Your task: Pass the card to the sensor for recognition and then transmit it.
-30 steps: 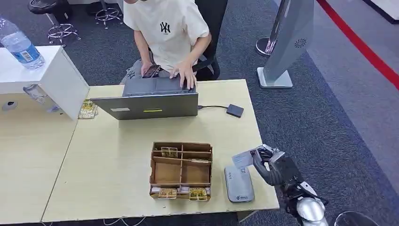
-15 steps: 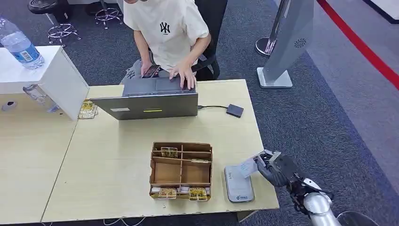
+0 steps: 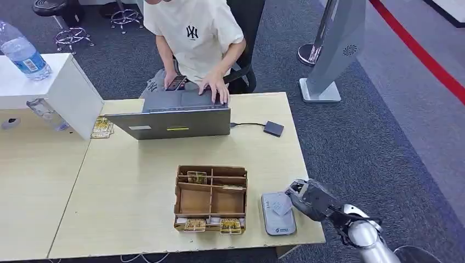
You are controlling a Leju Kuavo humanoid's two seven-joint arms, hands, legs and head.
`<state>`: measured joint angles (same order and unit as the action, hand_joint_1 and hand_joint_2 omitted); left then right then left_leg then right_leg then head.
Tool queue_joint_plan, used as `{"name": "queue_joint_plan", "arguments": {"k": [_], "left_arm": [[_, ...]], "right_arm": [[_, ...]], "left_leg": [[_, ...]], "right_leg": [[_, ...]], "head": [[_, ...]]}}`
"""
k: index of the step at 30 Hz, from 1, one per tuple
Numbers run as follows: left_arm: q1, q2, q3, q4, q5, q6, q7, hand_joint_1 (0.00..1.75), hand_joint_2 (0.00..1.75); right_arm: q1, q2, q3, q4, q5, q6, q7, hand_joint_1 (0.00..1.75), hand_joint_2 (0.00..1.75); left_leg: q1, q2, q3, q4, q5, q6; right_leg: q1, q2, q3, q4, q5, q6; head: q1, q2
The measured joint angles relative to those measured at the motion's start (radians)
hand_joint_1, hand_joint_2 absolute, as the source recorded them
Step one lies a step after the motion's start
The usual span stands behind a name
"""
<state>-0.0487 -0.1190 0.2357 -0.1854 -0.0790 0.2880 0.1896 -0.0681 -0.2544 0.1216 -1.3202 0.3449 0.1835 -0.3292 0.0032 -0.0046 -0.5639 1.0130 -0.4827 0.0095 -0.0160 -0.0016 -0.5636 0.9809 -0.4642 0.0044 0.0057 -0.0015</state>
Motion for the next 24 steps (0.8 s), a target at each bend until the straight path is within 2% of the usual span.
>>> {"name": "queue_joint_plan", "arguments": {"k": [9,17,24], "left_arm": [[0.0,-0.001,0.022,0.0,0.002,0.002,0.0,0.0,0.0],[0.0,-0.001,0.031,0.0,0.002,0.002,0.0,0.0,0.0],[0.0,-0.002,0.04,0.0,0.002,0.003,0.004,0.0,0.0]], "right_arm": [[-0.001,-0.024,0.058,-0.08,0.008,0.002,0.005,1.75,1.75],[-0.013,-0.044,0.115,-0.1,0.113,-0.058,0.056,1.75,1.75],[-0.017,-0.049,0.148,-0.1,0.153,-0.088,0.072,1.75,1.75]], "left_leg": [[0.0,0.0,0.0,0.0,0.0,0.0],[0.0,0.0,0.0,0.0,0.0,0.0],[0.0,0.0,0.0,0.0,0.0,0.0]], "right_leg": [[0.0,0.0,0.0,0.0,0.0,0.0],[0.0,0.0,0.0,0.0,0.0,0.0],[0.0,0.0,0.0,0.0,0.0,0.0]], "head": [[0.0,0.0],[0.0,0.0],[0.0,0.0]]}}
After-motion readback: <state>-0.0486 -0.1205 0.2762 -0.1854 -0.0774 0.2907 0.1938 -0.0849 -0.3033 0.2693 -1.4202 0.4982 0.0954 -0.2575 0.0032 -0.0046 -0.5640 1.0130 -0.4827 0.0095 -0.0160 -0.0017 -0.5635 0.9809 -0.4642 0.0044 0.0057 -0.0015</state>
